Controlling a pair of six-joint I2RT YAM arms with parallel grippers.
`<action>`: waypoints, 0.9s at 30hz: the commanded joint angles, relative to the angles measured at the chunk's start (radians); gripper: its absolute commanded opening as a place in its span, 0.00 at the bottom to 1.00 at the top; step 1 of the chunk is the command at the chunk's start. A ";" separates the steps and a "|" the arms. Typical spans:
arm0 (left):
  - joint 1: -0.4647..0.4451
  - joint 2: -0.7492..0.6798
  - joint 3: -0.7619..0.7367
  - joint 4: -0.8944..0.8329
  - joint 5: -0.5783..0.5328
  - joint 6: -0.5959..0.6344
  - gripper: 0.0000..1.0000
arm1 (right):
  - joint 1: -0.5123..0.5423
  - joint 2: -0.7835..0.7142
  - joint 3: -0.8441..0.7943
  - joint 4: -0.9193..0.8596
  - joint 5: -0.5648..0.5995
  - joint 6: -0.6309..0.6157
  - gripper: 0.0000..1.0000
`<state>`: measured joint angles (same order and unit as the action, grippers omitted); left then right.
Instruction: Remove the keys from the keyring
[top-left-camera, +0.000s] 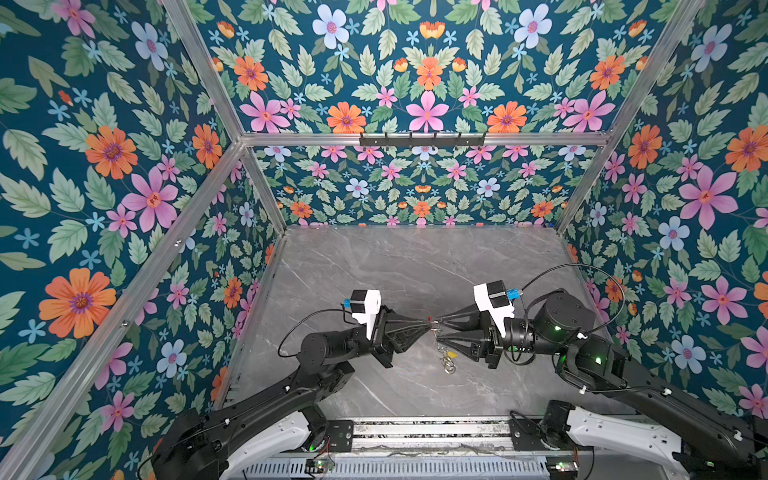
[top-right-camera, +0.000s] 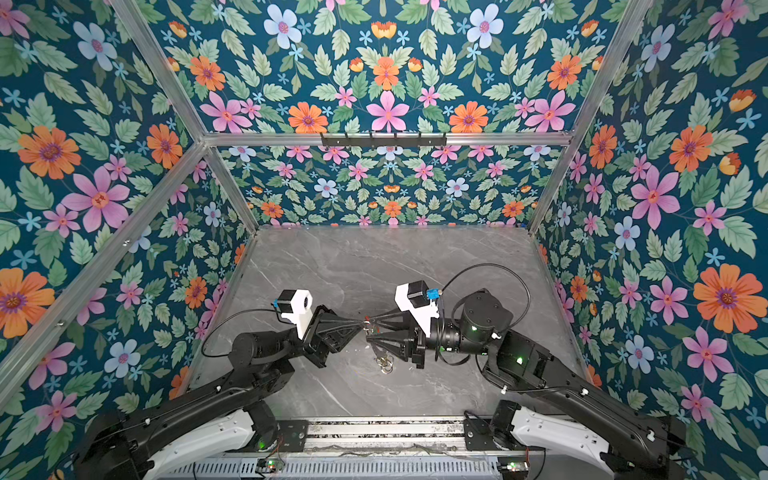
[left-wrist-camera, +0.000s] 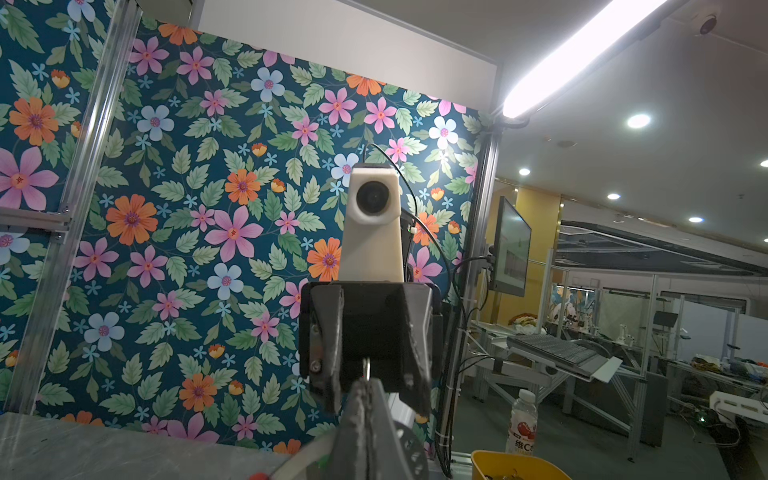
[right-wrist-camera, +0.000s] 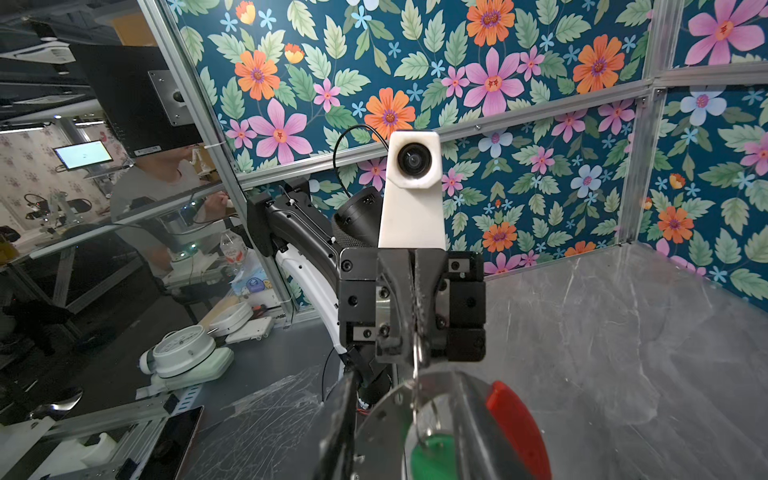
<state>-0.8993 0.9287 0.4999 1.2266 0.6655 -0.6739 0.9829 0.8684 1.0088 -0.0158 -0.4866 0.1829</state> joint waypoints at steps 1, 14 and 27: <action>0.000 -0.001 0.001 0.040 -0.002 0.002 0.00 | -0.010 0.000 -0.004 0.047 -0.013 0.022 0.29; 0.000 0.008 -0.003 0.045 -0.012 0.002 0.00 | -0.025 -0.001 -0.021 0.055 -0.031 0.036 0.12; 0.000 0.005 -0.003 0.007 -0.037 -0.021 0.23 | -0.037 -0.005 -0.021 0.009 -0.034 0.038 0.00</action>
<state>-0.8993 0.9428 0.4961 1.2388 0.6502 -0.6769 0.9535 0.8684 0.9871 -0.0051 -0.5159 0.2131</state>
